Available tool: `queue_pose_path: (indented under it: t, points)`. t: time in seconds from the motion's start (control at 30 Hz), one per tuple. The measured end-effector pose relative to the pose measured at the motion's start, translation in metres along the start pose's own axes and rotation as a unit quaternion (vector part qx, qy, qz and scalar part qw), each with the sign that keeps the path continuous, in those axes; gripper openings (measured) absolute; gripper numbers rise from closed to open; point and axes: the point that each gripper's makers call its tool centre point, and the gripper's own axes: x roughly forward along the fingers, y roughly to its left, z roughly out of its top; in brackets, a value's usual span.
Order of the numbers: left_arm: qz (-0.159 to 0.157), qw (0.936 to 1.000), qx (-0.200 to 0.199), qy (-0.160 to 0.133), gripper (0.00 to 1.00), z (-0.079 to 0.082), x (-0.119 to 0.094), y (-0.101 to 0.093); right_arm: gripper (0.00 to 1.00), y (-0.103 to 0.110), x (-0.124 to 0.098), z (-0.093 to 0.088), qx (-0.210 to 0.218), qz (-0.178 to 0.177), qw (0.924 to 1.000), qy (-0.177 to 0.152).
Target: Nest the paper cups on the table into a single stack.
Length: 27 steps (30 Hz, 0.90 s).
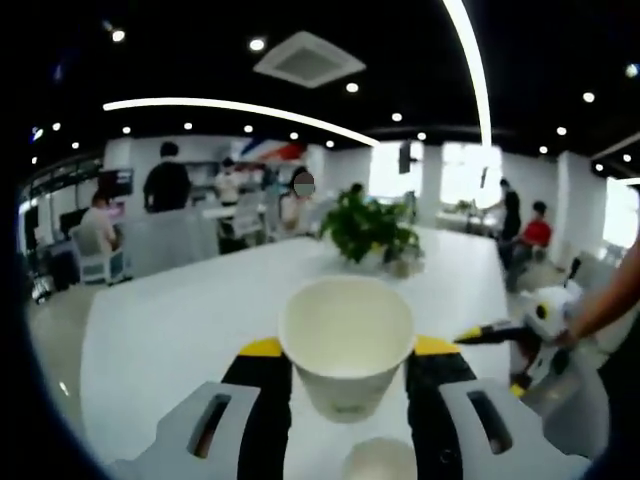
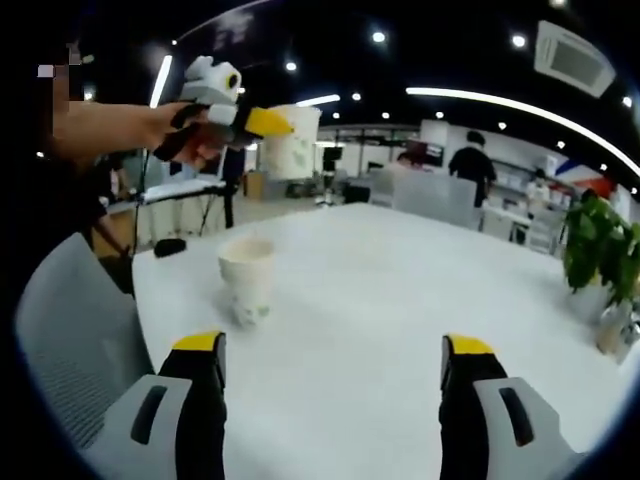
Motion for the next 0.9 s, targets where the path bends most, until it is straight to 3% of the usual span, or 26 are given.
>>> queue_pose_path:
  t: [0.2, 0.3, 0.47, 0.57, 0.7, 0.9]
  points:
    - [0.005, 0.9999, 0.011, -0.001, 0.42, -0.009, -0.011, -0.015, 0.86, -0.003, 0.000, 0.003, 0.000, -0.002, 1.0000, -0.003]
    - [0.010, 0.9999, -0.005, 0.004, 0.42, -0.025, -0.010, -0.019, 0.86, -0.003, 0.001, 0.004, -0.001, -0.003, 1.0000, -0.005]
    - [0.024, 0.9996, 0.015, 0.010, 0.42, -0.048, -0.010, -0.023, 0.86, -0.002, 0.001, 0.004, -0.004, -0.003, 1.0000, -0.005]
    - [0.027, 0.9996, -0.002, 0.011, 0.42, -0.059, -0.012, -0.024, 0.86, -0.002, 0.001, 0.004, -0.004, -0.004, 1.0000, -0.005]
    - [0.033, 0.9988, 0.014, 0.033, 0.42, -0.082, -0.012, -0.028, 0.86, 0.000, 0.001, 0.004, -0.004, -0.005, 1.0000, -0.006]
    - [0.047, 0.9969, 0.000, 0.063, 0.41, -0.123, -0.004, -0.026, 0.86, 0.002, 0.002, 0.004, -0.006, -0.004, 1.0000, -0.006]
